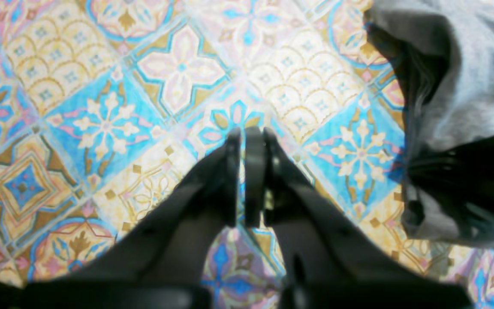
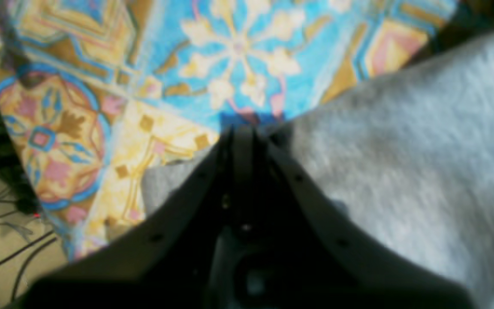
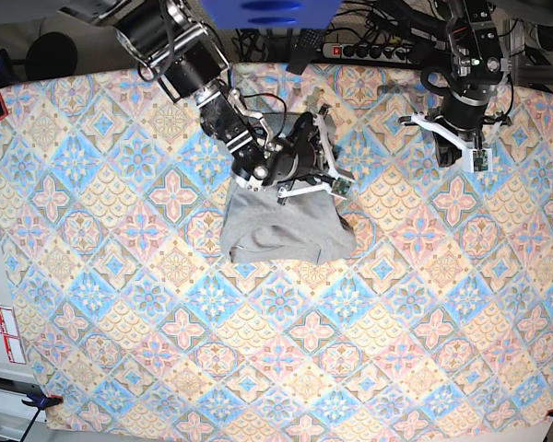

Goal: Fold the T-shirt properly
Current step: 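Drag the folded shirt with the right gripper toward the table edge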

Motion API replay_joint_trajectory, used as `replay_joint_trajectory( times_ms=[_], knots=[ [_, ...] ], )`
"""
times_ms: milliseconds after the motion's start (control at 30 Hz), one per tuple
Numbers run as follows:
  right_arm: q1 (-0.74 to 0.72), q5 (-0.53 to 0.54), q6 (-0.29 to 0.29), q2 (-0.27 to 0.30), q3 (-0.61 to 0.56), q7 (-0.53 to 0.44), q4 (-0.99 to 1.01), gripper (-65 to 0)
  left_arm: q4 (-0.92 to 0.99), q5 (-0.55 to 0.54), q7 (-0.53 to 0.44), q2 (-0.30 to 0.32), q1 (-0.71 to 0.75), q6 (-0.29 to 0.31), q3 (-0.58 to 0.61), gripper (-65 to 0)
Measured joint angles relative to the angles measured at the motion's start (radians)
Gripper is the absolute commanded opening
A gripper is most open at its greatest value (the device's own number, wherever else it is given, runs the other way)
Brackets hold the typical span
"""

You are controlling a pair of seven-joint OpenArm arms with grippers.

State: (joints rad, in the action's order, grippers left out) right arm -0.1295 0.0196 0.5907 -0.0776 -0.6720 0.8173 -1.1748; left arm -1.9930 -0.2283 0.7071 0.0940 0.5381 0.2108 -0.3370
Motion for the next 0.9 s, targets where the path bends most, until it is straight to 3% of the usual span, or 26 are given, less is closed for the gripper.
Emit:
replay_joint_trajectory(
  times_ms=[133,333,500,900],
  knots=[
    [-0.006,0.011,-0.001,-0.009,0.0,-0.059,0.064,-65.0,0.0,0.0,0.0,0.0,0.0,0.0,0.0,-65.0],
    [-0.007,0.032,0.01,-0.003,0.052,-0.065,0.079,-65.0,0.0,0.0,0.0,0.0,-0.003,0.0,0.0,-65.0],
    [0.002,0.072,0.042,0.043,0.169,-0.079,0.079,-65.0,0.0,0.0,0.0,-0.001,-0.003,0.0,0.0,-65.0],
    [-0.01,0.095,0.056,0.145,0.341,-0.095,0.073,-65.0,0.0,0.0,0.0,-0.003,-0.006,0.0,0.0,-65.0]
  ],
)
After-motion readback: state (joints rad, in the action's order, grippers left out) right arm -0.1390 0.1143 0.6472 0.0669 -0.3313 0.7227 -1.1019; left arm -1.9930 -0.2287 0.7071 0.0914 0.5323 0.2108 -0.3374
